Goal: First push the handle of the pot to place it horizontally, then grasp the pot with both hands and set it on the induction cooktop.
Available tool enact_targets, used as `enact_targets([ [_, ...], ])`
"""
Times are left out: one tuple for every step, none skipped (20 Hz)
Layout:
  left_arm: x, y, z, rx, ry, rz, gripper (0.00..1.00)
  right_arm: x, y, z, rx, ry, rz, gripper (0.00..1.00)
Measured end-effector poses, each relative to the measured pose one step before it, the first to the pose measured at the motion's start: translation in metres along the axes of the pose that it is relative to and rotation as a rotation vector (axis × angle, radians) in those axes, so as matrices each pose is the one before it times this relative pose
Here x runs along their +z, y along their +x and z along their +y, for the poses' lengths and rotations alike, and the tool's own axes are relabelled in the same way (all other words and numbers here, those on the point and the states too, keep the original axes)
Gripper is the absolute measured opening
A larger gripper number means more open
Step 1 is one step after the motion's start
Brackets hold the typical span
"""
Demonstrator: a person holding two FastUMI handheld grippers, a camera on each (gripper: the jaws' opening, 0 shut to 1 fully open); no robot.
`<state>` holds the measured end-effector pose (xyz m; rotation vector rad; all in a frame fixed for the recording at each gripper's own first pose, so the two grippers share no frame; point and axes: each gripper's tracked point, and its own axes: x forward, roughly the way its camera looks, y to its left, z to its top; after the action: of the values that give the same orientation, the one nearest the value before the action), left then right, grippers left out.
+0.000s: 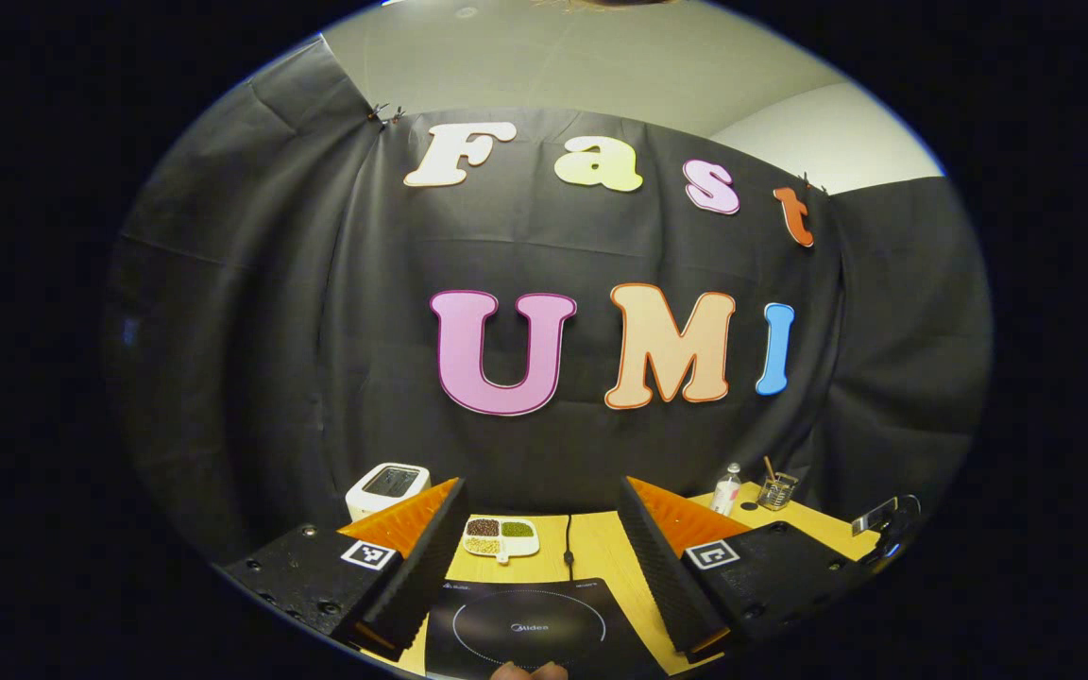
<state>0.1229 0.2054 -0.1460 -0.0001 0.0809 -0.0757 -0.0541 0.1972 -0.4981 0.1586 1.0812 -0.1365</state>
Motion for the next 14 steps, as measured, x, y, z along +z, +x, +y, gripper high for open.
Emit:
enact_targets([
  [-0.00018, -0.00012, -0.00008, -0.00047, -0.00260, 0.00200, 0.95, -0.00399, 0.00366, -0.00163, -0.00705, -0.00066, 0.01084, 0.03],
  [-0.00117, 0.00100, -0.00092, -0.00003, -0.00224, 0.00089, 0.95, -0.00100, 0.00252, -0.00052, -0.00277, -0.00063, 0.00592, 0.02],
  [0.00003, -0.00051, 0.00097, 0.00286, -0.00003, 0.00130, 0.96, -0.00147, 0.00317, 0.00005, -0.00540, -0.00377, 0.00473, 0.03],
  [-0.00022, -0.00096, 0.00169, 0.00368, 0.00084, 0.00043, 0.95, -0.00157, 0.00317, 0.00077, -0.00153, -0.00527, 0.00780, 0.02],
  [0.00096, -0.00031, 0.00163, 0.00466, 0.00199, -0.00192, 0.95, -0.00191, 0.00237, 0.00179, 0.00006, -0.00514, 0.00581, 0.02],
  [-0.00029, -0.00030, 0.00040, 0.00457, 0.00242, -0.00126, 0.95, -0.00030, 0.00170, 0.00168, 0.00200, -0.00430, 0.00384, 0.02],
  [0.00045, -0.00013, 0.00116, 0.00364, 0.00277, 0.00151, 0.95, -0.00228, 0.00207, 0.00196, 0.00264, -0.00194, 0.00438, 0.03],
  [-0.00078, -0.00236, 0.00088, 0.00231, 0.00174, 0.00326, 0.95, 0.00040, 0.00151, 0.00316, 0.00586, 0.00069, 0.00307, 0.03],
  [-0.00111, -0.00197, 0.00073, 0.00275, 0.00293, 0.00325, 0.95, 0.00001, 0.00192, 0.00356, 0.00333, 0.00087, 0.00194, 0.00],
  [0.00048, -0.00016, 0.00257, 0.00552, 0.00267, -0.00042, 0.95, 0.00080, 0.00135, 0.00053, -0.00643, -0.00399, -0.00057, 0.03],
  [0.00130, -0.00035, 0.00259, 0.00605, 0.00111, -0.00180, 0.95, 0.00110, 0.00271, 0.00294, 0.00426, 0.00241, 0.00171, 0.00],
  [-0.00203, -0.00226, 0.00189, 0.00499, 0.00164, 0.00307, 0.95, 0.00203, 0.00113, 0.00384, 0.00657, 0.00628, 0.00319, 0.03],
  [-0.00218, -0.00007, 0.00125, 0.00423, 0.00098, 0.00576, 0.95, 0.00152, 0.00164, 0.00306, 0.00421, 0.00542, 0.00165, 0.00],
  [-0.00066, 0.00003, 0.00170, 0.00293, -0.00055, 0.00223, 0.95, 0.00195, 0.00163, 0.00369, 0.00396, 0.00318, 0.00046, 0.00],
])
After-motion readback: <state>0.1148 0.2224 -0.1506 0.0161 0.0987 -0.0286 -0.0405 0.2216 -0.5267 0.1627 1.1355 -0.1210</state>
